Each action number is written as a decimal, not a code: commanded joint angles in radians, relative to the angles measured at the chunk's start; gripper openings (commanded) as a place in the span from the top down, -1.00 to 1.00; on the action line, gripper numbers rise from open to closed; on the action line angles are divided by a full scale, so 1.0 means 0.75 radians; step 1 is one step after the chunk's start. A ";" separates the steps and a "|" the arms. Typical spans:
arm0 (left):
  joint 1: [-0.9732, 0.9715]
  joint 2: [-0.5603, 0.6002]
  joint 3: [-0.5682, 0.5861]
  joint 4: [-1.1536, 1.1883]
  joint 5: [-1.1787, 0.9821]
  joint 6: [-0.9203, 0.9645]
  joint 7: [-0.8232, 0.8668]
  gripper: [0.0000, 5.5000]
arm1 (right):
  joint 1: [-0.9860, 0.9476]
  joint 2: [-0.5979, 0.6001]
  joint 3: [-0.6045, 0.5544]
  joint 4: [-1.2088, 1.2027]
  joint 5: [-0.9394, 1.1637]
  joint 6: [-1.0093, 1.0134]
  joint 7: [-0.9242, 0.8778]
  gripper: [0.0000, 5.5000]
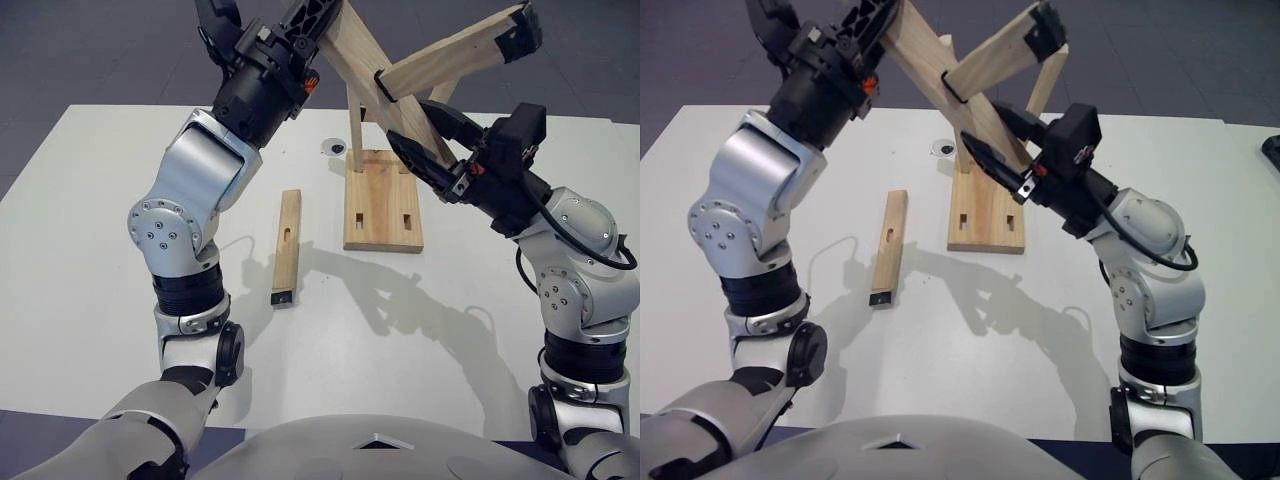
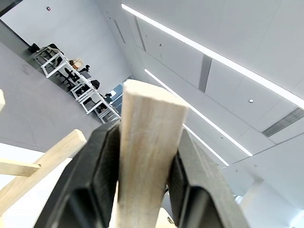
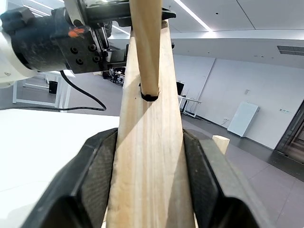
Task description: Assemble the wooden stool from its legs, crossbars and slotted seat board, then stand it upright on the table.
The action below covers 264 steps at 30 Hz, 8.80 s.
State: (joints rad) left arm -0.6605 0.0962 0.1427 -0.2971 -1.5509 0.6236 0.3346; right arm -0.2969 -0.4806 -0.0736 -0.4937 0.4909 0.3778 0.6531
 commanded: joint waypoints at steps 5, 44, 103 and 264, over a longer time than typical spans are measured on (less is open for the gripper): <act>0.013 0.062 -0.082 -0.034 0.200 0.058 -0.101 0.61 | 0.034 -0.030 0.116 0.079 -0.214 -0.077 -0.038 0.12; 0.304 -0.206 -0.203 -0.017 1.253 0.006 -0.011 0.63 | 0.349 0.077 0.173 0.666 -0.396 -0.172 -0.002 -0.96; 0.461 -0.230 -0.323 0.209 1.702 0.053 -0.351 -0.16 | 0.078 0.362 0.175 0.791 -0.677 0.029 -0.663 -0.96; 0.312 0.348 -0.152 -0.398 1.320 -0.012 -1.027 -0.40 | -0.589 0.499 0.004 0.156 0.679 0.337 -1.179 0.63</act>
State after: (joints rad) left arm -0.3994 0.3734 -0.0046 -0.5899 -0.5167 0.5821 -0.4585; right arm -0.7353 -0.1084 -0.1005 -0.3484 1.0549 0.6438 -0.2424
